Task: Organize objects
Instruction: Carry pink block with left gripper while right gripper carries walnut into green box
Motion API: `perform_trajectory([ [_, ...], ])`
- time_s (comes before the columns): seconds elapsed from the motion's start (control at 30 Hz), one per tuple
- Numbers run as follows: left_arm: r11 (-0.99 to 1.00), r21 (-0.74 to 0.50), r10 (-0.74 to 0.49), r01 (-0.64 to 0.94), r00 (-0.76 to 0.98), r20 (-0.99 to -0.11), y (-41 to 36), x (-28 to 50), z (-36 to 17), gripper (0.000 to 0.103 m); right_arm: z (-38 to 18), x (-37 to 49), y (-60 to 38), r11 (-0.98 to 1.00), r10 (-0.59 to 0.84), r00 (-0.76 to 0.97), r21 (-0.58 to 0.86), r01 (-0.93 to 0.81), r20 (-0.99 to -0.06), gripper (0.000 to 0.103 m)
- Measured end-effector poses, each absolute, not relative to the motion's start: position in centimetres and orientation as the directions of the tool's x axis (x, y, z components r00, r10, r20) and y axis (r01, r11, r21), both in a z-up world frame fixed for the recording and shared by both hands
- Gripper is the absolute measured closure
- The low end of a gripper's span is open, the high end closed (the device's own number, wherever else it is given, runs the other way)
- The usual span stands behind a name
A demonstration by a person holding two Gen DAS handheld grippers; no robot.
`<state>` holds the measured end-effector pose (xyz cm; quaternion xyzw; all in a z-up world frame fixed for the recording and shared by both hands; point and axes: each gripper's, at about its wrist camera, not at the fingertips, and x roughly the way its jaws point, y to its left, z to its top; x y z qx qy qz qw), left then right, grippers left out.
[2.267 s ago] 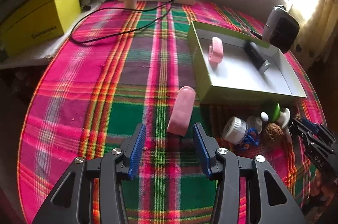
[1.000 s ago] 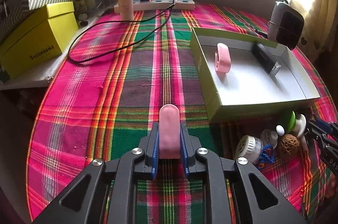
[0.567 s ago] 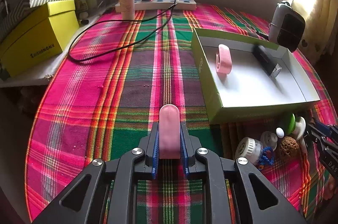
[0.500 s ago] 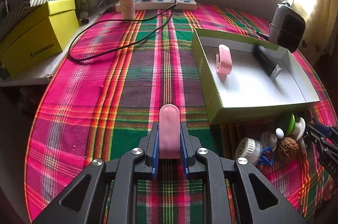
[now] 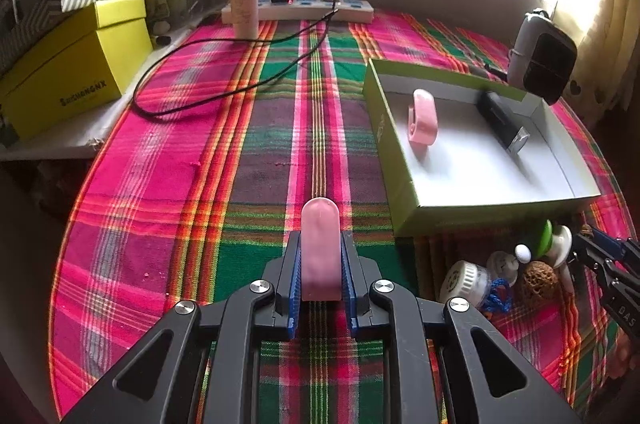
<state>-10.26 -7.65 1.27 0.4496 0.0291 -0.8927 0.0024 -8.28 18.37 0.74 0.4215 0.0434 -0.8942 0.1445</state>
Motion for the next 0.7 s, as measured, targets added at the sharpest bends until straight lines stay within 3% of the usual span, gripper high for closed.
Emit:
perform_trajectory([
  [0.7,-0.994,-0.075,0.11,-0.08,-0.654,-0.748,-4.5,-10.8,6.0,0.087,4.0,-9.6,18.3,-0.946,-0.256,-0.645,0.049,0.321,-0.72,0.071],
])
